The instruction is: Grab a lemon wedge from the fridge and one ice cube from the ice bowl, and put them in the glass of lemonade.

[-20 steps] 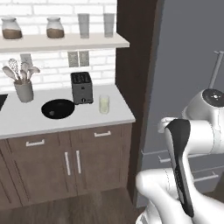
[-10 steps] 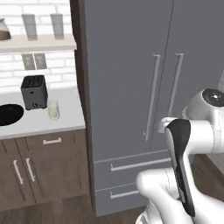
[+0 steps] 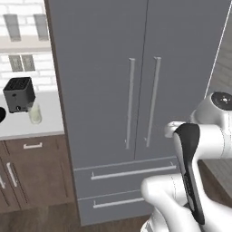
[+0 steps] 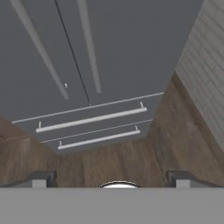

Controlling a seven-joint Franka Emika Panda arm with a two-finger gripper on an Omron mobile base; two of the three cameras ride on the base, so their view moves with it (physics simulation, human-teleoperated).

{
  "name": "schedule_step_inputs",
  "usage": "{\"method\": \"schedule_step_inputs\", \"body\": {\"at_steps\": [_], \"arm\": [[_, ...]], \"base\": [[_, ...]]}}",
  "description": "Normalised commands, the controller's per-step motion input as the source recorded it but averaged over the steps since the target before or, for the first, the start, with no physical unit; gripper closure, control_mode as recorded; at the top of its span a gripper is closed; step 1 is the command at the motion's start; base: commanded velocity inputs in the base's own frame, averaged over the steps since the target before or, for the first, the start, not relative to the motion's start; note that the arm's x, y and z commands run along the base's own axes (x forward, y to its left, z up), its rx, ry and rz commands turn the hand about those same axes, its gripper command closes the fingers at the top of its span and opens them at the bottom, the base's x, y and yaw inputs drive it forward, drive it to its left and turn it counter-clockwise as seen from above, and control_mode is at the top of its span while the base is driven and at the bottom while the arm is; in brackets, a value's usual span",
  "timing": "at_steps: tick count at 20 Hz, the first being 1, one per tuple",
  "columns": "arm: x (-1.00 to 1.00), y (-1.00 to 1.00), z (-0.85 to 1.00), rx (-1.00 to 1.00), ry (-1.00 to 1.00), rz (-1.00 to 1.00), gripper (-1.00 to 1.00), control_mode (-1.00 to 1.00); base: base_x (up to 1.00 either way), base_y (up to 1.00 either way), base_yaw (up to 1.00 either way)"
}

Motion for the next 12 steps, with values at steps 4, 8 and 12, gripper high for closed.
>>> {"method": "schedule_step_inputs", "body": {"at_steps": [4, 8, 12], "arm": [[0.00, 0.00, 0.00, 0.00, 0.00, 0.00, -1.00, 1.00], [0.00, 0.00, 0.00, 0.00, 0.00, 0.00, -1.00, 1.00], [0.00, 0.00, 0.00, 0.00, 0.00, 0.00, -1.00, 1.00]], "base": [[-0.25, -0.02, 0.09], [-0.44, 0.48, 0.07], [-0.08, 0.27, 0.02]]}}
